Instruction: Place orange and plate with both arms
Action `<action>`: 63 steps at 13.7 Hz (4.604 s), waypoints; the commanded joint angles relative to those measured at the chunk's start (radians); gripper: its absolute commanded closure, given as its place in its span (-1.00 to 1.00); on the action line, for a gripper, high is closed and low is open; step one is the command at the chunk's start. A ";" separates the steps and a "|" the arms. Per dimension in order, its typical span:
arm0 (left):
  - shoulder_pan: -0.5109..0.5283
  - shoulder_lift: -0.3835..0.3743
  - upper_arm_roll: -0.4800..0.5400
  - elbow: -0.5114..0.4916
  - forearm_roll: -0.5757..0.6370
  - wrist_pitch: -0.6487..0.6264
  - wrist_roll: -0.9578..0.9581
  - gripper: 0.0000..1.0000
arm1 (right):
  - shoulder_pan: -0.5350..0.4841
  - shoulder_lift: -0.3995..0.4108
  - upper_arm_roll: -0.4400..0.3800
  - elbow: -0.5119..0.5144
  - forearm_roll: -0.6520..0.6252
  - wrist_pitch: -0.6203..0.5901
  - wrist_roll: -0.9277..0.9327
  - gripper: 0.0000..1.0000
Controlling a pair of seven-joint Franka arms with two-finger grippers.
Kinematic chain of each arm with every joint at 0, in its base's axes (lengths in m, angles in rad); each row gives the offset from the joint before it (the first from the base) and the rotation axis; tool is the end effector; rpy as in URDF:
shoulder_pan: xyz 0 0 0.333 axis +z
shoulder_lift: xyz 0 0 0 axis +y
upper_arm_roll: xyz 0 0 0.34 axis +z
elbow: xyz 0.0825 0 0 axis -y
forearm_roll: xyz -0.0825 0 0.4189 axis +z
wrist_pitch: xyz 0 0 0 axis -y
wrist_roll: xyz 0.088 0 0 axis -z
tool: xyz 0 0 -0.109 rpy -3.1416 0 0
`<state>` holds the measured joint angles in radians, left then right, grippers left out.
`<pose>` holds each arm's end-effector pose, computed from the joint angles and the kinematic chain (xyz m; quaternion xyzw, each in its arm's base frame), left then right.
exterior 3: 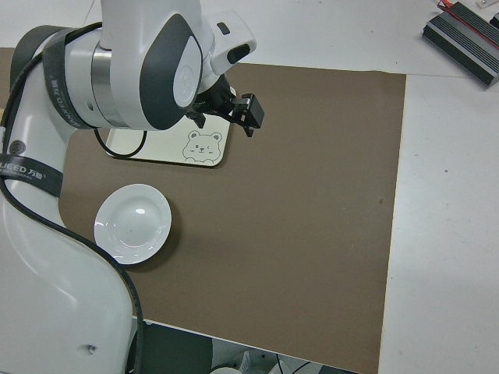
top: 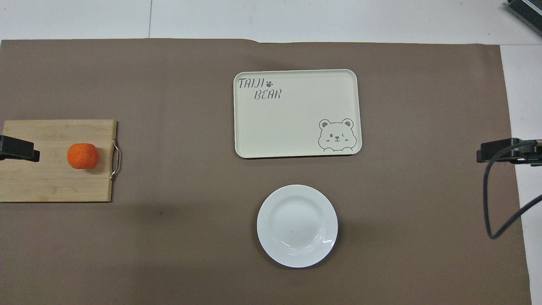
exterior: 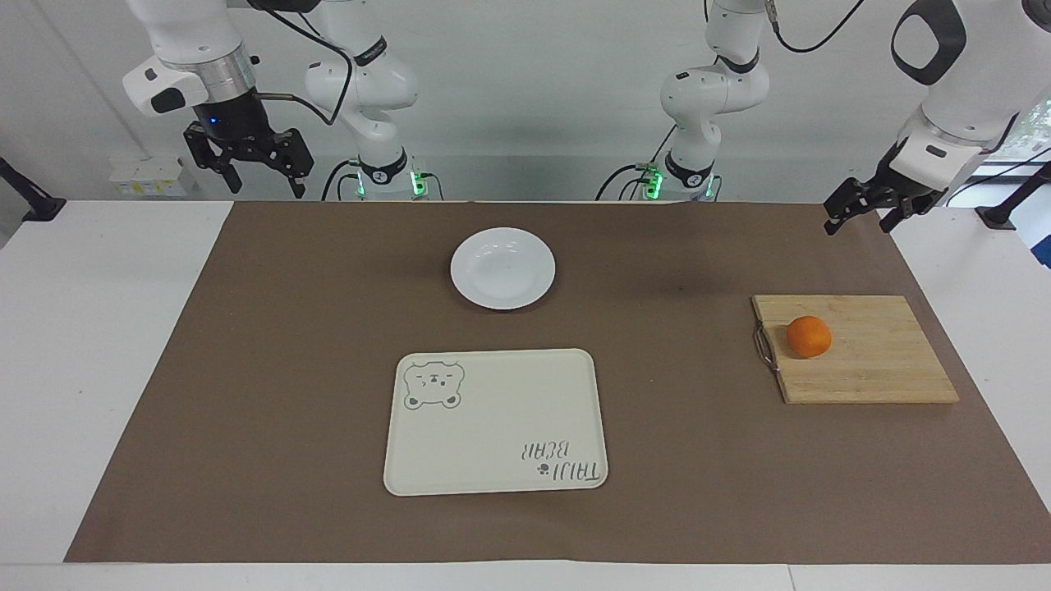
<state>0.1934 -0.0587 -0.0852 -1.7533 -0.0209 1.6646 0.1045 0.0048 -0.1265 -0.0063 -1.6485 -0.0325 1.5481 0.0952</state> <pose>0.5701 0.0586 0.5957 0.9998 0.0031 -0.0142 0.0095 0.5441 -0.0047 0.6769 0.9986 -0.0489 0.0138 0.0152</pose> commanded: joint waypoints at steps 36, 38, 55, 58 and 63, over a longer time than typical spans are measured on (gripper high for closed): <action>-0.558 0.062 -0.025 -0.259 -0.065 0.359 -0.397 1.00 | -0.019 0.011 0.006 0.003 -0.006 0.003 -0.060 -1.00; -0.588 0.053 -0.025 -0.265 -0.091 0.360 -0.408 1.00 | -0.019 0.011 0.006 -0.004 -0.004 0.004 -0.060 -1.00; -0.991 0.218 -0.024 -0.339 -0.103 0.707 -0.821 1.00 | -0.022 0.015 0.005 -0.036 -0.004 0.069 -0.069 -1.00; -1.026 0.289 -0.022 -0.339 -0.103 0.779 -0.839 1.00 | -0.032 0.011 0.005 -0.045 -0.004 0.064 -0.072 -1.00; -1.017 0.275 -0.019 -0.319 -0.100 0.764 -0.841 -1.00 | -0.031 0.021 0.006 -0.086 0.058 0.083 -0.113 -1.00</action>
<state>-0.8109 0.2459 -0.1232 -2.0808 -0.1145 2.4394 -0.7259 -0.0105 -0.0964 -0.0064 -1.6844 -0.0158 1.6086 0.0415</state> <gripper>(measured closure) 0.084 0.000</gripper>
